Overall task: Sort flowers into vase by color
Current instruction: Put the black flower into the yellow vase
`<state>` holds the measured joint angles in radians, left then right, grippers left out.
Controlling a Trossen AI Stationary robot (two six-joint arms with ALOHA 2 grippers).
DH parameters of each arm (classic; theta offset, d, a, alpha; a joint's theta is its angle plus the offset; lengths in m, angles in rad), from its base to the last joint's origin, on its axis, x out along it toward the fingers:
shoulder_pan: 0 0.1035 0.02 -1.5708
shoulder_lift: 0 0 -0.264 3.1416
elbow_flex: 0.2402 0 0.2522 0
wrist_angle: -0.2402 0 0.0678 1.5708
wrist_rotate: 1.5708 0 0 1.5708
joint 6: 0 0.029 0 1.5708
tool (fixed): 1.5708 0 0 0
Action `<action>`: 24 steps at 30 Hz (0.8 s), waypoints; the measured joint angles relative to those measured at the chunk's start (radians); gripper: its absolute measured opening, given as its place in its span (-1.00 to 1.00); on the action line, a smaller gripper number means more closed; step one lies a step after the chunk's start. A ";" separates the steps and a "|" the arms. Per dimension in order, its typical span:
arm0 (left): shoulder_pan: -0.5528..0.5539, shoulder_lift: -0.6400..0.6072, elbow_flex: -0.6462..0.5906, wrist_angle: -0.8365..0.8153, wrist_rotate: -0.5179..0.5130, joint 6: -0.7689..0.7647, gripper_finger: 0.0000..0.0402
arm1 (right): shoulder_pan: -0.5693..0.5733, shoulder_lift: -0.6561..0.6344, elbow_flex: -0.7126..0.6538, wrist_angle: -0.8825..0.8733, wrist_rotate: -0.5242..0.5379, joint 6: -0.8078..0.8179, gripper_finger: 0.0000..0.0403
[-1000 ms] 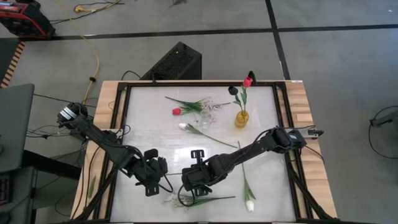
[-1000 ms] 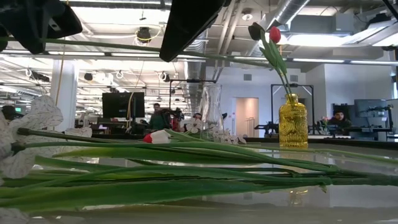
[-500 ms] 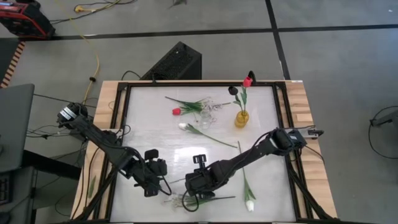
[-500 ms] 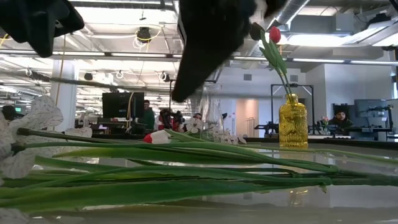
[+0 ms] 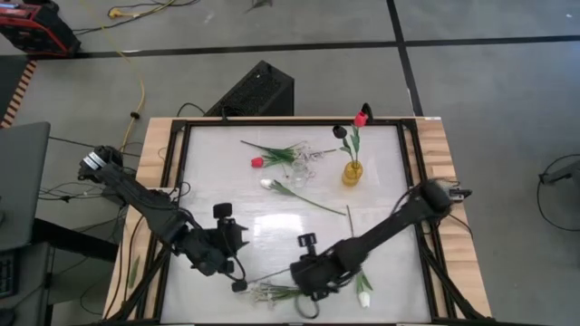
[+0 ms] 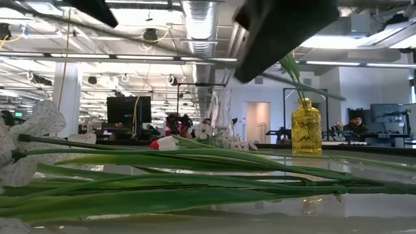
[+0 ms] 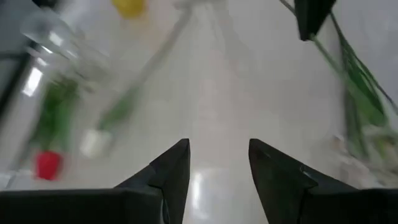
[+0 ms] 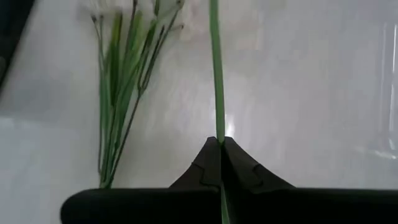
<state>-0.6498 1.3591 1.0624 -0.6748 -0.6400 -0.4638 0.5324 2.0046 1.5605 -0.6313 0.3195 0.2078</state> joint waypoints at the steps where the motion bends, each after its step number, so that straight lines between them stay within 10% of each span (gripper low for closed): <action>1: 0.000 -0.015 -0.010 0.013 -0.026 0.017 -0.23 | 0.000 -0.052 -0.073 0.066 0.000 0.003 -0.89; 11: 0.140 -0.149 -0.302 0.553 0.087 0.281 -0.23 | -0.024 -0.576 -0.755 0.872 -0.006 -0.064 -0.89; 17: 0.241 -0.151 -0.480 0.941 0.248 0.359 -0.23 | -0.040 -0.786 -0.997 1.205 -0.005 -0.210 -0.89; 24: 0.298 -0.149 -0.562 1.028 0.269 0.390 -0.23 | -0.197 -0.934 -1.199 1.476 -0.004 -0.269 -0.89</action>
<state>-0.3522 1.2102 0.5001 0.3537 -0.3710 -0.0735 0.3349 1.0701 0.3618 0.8448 0.3154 -0.0614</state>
